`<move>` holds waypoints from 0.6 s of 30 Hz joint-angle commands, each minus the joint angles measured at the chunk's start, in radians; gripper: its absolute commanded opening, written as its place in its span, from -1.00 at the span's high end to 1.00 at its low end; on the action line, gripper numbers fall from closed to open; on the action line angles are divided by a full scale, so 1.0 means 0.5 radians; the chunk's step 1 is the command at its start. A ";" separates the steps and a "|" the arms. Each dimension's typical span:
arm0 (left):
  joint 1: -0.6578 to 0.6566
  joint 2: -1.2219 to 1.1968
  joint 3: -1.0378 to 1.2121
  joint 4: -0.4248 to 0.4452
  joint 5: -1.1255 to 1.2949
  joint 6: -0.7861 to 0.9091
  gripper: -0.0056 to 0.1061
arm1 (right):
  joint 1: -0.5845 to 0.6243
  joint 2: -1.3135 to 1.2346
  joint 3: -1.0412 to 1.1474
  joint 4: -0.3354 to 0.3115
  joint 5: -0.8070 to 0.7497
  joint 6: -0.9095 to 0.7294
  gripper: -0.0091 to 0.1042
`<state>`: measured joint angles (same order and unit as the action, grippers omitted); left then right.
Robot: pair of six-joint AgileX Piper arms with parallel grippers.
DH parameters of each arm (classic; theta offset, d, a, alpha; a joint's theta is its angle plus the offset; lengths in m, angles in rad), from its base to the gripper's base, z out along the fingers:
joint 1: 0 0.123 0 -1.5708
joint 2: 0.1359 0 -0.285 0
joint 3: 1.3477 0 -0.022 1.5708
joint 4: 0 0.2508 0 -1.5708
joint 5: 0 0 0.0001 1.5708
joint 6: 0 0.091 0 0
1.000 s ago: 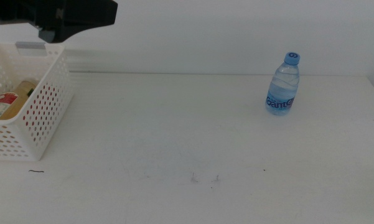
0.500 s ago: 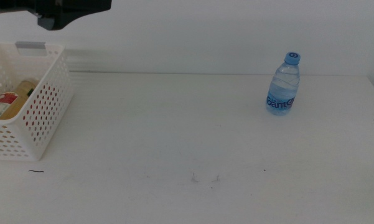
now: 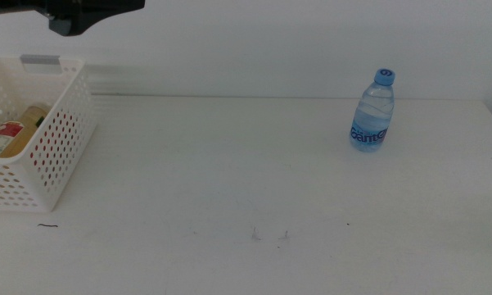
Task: Use arms to grab the bottles and put them into the dustbin to the left of the table.
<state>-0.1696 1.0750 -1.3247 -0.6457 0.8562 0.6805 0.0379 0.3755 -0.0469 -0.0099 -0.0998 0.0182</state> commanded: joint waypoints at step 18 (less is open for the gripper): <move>0.008 -0.008 -0.009 -0.009 -0.017 -0.009 -0.78 | -0.018 2.200 -0.659 -0.629 -1.220 0.245 -0.78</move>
<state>-0.1696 1.0750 -1.3247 -0.6457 0.8562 0.6805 0.0379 1.4311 -0.3404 -0.3089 -0.6935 0.1406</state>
